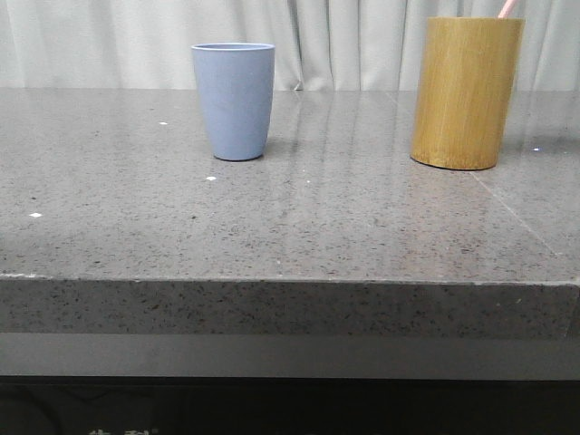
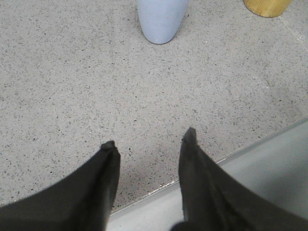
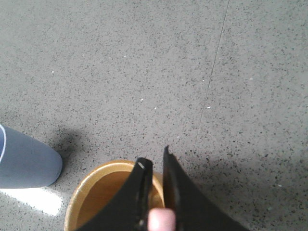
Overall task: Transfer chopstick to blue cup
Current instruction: 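Lift the pink chopstick and carry it over the blue cup with the right gripper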
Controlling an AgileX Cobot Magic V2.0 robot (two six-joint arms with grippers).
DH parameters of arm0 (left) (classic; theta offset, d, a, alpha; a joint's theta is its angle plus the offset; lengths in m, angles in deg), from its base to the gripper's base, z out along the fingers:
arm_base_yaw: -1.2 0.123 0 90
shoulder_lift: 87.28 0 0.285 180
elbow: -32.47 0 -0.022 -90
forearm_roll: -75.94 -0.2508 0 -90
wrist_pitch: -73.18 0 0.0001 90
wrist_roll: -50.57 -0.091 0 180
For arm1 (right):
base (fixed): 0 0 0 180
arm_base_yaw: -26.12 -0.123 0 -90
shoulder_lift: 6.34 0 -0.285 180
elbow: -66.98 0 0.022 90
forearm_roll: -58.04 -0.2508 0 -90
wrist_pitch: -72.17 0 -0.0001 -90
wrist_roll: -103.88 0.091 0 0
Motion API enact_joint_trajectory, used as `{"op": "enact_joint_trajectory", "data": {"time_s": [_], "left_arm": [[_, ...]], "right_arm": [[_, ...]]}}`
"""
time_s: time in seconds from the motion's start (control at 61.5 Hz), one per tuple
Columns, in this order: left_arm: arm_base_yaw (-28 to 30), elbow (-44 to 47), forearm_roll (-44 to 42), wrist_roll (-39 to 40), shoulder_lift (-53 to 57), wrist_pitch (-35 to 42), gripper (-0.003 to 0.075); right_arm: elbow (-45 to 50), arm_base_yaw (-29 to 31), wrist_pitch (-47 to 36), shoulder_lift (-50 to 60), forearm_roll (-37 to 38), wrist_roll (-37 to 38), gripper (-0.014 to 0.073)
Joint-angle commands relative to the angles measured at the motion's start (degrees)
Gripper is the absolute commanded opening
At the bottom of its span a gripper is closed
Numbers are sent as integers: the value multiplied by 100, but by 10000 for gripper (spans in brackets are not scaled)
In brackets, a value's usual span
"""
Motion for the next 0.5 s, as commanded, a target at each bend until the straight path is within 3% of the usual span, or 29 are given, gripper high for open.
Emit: {"op": "enact_joint_trajectory", "data": {"time_s": [0.0,0.244,0.488], "left_arm": [[-49,-156,32,56,31,393,303],[-49,-156,24,56,31,393,303],[-49,-156,10,56,31,393,303]], "right_arm": [[-205,9,-163,284,-186,-53,-32],[-254,9,-179,642,276,-53,-63],[-1252,-46,306,1316,506,-53,-63]]}}
